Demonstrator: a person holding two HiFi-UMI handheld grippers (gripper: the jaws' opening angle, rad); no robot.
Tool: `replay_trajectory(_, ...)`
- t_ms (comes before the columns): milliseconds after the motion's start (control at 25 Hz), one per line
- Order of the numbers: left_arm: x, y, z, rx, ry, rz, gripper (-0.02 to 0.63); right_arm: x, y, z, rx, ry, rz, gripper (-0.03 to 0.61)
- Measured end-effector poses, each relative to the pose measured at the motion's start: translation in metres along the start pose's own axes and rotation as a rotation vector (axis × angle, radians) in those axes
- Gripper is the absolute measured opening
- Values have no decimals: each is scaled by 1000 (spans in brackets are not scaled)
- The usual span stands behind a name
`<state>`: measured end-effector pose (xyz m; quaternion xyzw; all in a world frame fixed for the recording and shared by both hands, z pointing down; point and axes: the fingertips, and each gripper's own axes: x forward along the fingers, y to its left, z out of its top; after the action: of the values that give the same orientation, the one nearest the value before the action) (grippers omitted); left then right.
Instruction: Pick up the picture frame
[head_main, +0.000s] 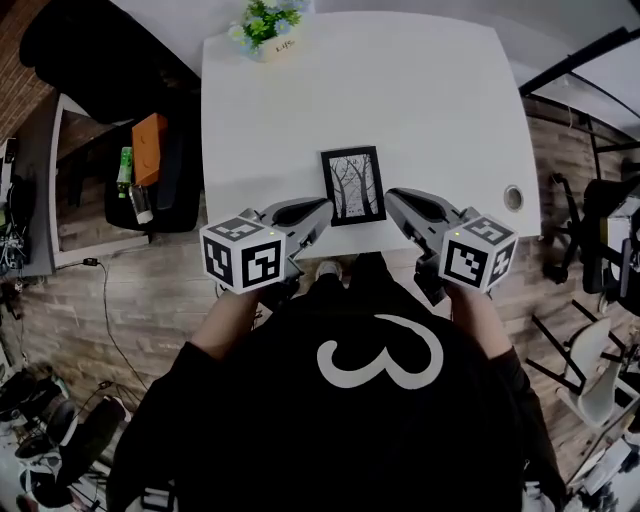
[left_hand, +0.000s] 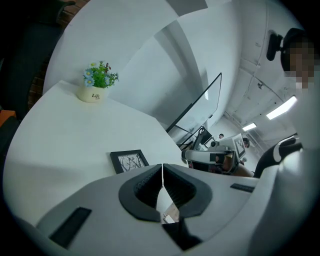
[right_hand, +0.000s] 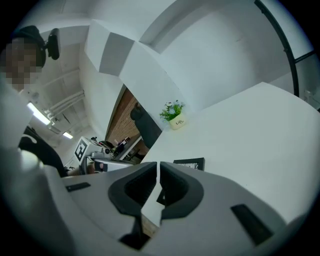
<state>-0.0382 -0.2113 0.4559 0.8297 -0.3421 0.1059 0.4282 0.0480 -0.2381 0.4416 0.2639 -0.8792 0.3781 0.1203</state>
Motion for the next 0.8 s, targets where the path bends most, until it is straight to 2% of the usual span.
replay_trajectory(240, 23, 21, -1, -57, 14, 63, 18, 15, -33, -3, 4, 50, 8, 26)
replay_trajectory(600, 38, 46, -5, -87, 41, 163, 21, 29, -65, -5, 33, 87, -10, 28)
replay_trajectory(800, 40, 58, -6, -115, 46, 203, 54, 37, -72, -6, -6, 116, -25, 37)
